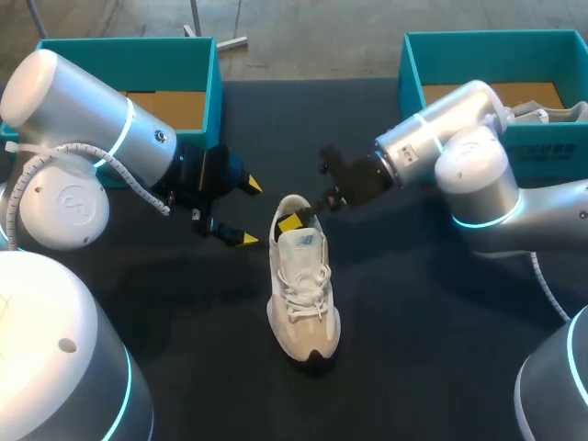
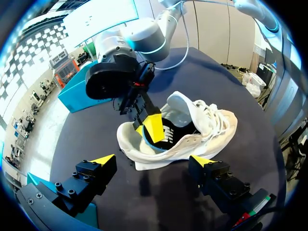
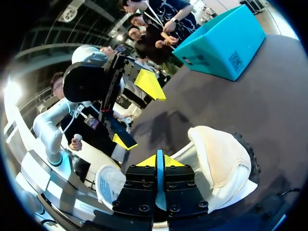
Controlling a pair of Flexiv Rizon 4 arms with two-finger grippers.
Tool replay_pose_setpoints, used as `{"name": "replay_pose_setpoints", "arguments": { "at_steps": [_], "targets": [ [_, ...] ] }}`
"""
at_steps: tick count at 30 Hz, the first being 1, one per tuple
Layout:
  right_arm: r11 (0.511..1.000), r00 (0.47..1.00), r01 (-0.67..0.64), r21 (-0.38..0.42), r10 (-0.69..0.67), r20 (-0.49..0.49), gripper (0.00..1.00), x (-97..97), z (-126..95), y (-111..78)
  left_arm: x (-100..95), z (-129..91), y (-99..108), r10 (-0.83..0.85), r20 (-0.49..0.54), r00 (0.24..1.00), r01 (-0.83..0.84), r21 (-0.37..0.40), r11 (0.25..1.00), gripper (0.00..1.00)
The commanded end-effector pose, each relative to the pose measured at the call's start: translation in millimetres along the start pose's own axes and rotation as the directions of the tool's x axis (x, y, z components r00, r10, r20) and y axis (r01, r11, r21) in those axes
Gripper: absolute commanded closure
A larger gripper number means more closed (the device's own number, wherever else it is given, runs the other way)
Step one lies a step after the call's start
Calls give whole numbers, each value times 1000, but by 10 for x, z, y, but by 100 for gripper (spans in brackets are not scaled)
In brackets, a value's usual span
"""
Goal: Take the shoe out of the shoebox, open the shoe tongue, remove and reinsert the insole, then place the shoe into the shoebox
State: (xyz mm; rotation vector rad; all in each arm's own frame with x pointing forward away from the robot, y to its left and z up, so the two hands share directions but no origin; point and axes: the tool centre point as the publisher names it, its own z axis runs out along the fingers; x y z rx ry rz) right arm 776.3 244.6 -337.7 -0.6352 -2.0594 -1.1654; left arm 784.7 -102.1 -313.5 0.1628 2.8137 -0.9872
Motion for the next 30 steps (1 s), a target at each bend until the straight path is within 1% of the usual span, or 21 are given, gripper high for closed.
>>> {"name": "replay_pose_setpoints", "arguments": {
  "at_steps": [1,3,6,11,15,20,23,30],
  "targets": [
    [1000,1000,7,3,-7,14,82,21,30,47,5,-4,-2,0,0,1000,0,-3,1000,0],
    [1000,1000,11,3,-11,18,75,30,25,62,5,-4,-2,0,0,1000,0,-3,1000,0],
    [1000,1000,13,8,-13,23,71,59,19,72,5,-4,-2,0,0,1000,0,-3,1000,0],
    [1000,999,27,0,-27,46,69,102,-21,94,5,-4,-2,0,0,1000,0,-3,1000,0],
    [999,997,47,7,-47,56,65,129,-38,160,5,-4,-2,0,0,1000,0,-3,1000,0],
    [998,996,66,19,-68,65,62,169,-59,222,5,-4,-2,0,0,1000,0,-3,1000,0],
    [996,993,83,17,-84,77,58,183,-87,260,5,-4,-2,0,0,1000,0,-3,1000,0],
    [992,989,116,41,-119,93,56,199,-152,382,5,-4,-2,0,0,1000,0,-3,1000,0]
  ]
}}
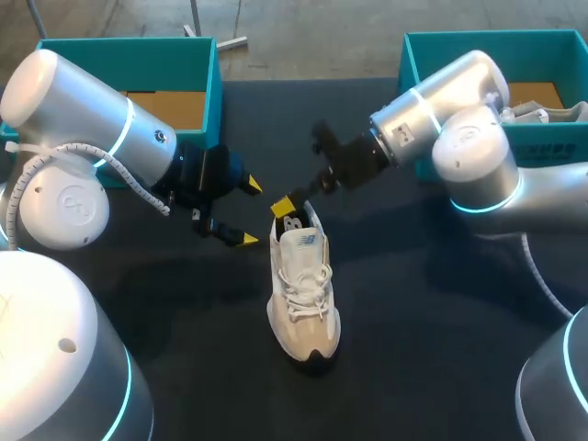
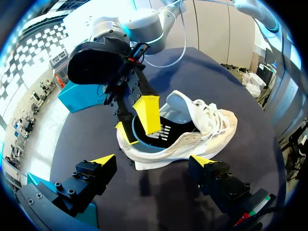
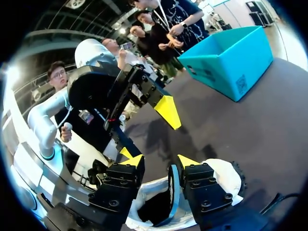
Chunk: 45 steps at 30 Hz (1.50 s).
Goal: Take the shoe out of the shoebox, open the shoe tongue, remove and reinsert the insole, then place the shoe into the shoebox
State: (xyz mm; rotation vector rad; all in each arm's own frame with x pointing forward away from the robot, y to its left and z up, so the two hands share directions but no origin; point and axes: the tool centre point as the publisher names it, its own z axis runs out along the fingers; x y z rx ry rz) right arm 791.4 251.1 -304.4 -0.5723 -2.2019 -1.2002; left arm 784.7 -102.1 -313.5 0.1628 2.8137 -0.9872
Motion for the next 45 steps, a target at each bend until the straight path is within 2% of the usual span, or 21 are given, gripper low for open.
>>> {"name": "replay_pose_setpoints", "arguments": {
  "at_steps": [1,6,12,17,18,19,20,22,25,41,45],
  "targets": [
    [1000,1000,11,16,-11,12,56,39,-61,87,5,-4,-2,0,0,1000,0,-3,1000,0],
    [999,999,36,4,-36,37,54,92,-181,162,5,-4,-2,0,0,1000,0,-3,1000,0],
    [1000,997,22,-18,-20,72,56,83,-299,125,5,-4,-2,0,0,1000,0,-3,1000,0],
    [998,989,-41,-50,47,137,76,89,-426,96,5,-4,-2,0,0,1000,0,-3,1000,0],
    [997,987,-49,-65,58,150,85,93,-465,87,5,-4,-2,0,0,1000,0,-3,1000,0],
    [995,982,-62,-81,75,174,98,102,-504,82,5,-4,-2,0,0,1000,0,-3,1000,0],
    [994,980,-65,-92,81,183,100,106,-526,78,5,-4,-2,0,0,1000,0,-3,1000,0],
    [987,958,-117,-111,141,251,100,120,-577,69,5,-4,-2,0,0,1000,0,-3,1000,0],
    [974,900,-211,-87,228,371,100,133,-601,51,5,-4,-2,0,0,1000,0,-3,1000,0],
    [973,900,-214,-91,232,368,100,149,-605,62,5,-4,-2,0,0,1000,0,-3,1000,0],
    [950,851,-272,-154,312,422,100,101,-584,-8,22,-32,3,-4,2,1000,4,-2,1000,0]
  ]
}}
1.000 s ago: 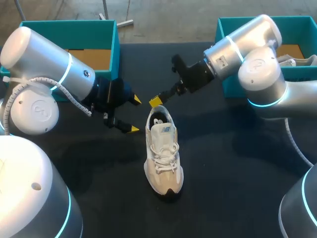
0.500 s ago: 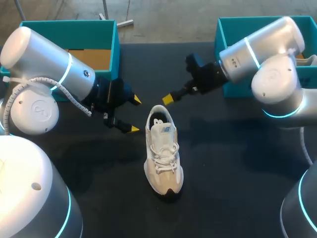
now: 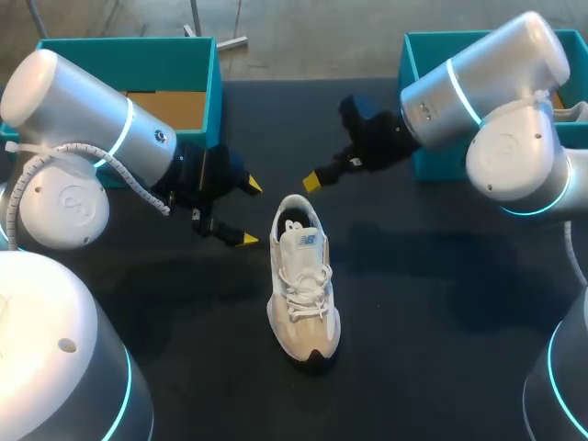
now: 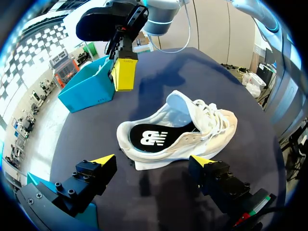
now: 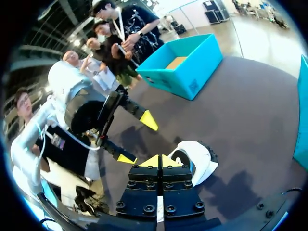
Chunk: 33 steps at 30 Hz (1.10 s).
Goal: Take the shoe out of the shoebox, open the shoe tongue, remove and reinsert the insole, then place the shoe into the shoebox
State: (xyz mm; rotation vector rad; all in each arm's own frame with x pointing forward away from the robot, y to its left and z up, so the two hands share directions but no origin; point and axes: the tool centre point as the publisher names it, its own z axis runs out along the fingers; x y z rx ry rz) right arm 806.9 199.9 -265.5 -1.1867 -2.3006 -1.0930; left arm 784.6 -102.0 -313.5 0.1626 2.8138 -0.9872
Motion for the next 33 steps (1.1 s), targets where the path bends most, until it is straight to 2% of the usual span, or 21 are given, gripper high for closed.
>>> {"name": "replay_pose_setpoints", "arguments": {
  "at_steps": [1,4,12,27,33],
  "targets": [
    [998,996,-46,-32,48,78,100,14,59,-99,28,-58,11,-1,8,1000,1,-4,1000,0],
    [996,988,-76,-53,83,132,100,15,51,-126,17,-107,44,5,13,1000,-5,-10,1000,0],
    [981,936,-190,-40,194,293,100,69,86,-193,-119,-339,268,8,14,1000,-8,-5,1000,0],
    [947,846,-317,-61,311,432,100,185,202,-300,-107,-851,494,-26,66,998,26,-1,1000,0],
    [936,820,-348,-60,334,464,100,197,303,-382,-141,-979,556,-25,101,995,26,-7,1000,0]
  ]
}}
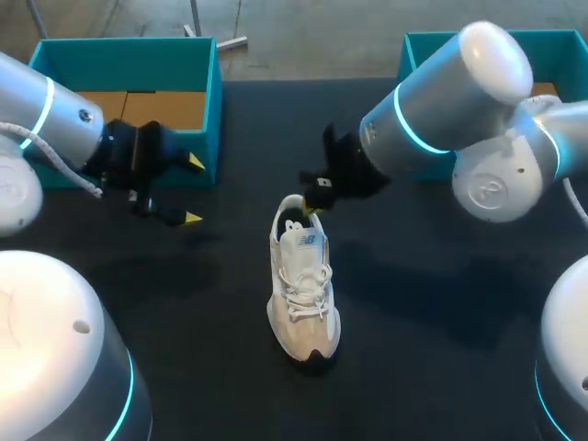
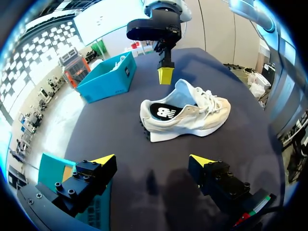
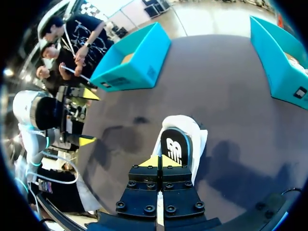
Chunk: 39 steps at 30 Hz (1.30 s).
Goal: Take the shoe out of the shoebox, open the shoe tongue, remove and reinsert the insole, then place the shoe into the shoebox
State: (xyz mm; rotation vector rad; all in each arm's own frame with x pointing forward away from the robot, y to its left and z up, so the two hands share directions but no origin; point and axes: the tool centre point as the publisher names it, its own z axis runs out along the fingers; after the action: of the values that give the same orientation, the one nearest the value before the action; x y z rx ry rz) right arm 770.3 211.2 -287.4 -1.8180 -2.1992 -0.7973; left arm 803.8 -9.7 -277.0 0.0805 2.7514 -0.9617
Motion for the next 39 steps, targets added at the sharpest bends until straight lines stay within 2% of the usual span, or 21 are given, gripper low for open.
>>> {"name": "replay_pose_setpoints", "arguments": {
  "at_steps": [1,6,14,27,33,39],
  "targets": [
    [1000,989,-9,1,9,147,100,66,96,-53,38,-166,43,-1,31,1000,1,-1,1000,0],
    [999,986,-32,26,27,163,100,0,174,-108,-30,-231,55,-3,59,998,4,-4,1000,0],
    [997,980,-45,64,31,198,100,19,253,-122,-186,-373,35,-1,102,995,4,-31,1000,0],
    [993,970,-49,104,22,243,100,75,432,-206,-394,-359,2,-22,135,991,34,-91,995,0],
    [992,961,-65,105,34,274,100,71,528,-266,-394,-359,2,-22,135,991,34,-91,995,0],
    [992,961,-65,105,34,274,100,71,528,-266,-394,-359,2,-22,135,991,34,-91,995,0]
  ]
}}
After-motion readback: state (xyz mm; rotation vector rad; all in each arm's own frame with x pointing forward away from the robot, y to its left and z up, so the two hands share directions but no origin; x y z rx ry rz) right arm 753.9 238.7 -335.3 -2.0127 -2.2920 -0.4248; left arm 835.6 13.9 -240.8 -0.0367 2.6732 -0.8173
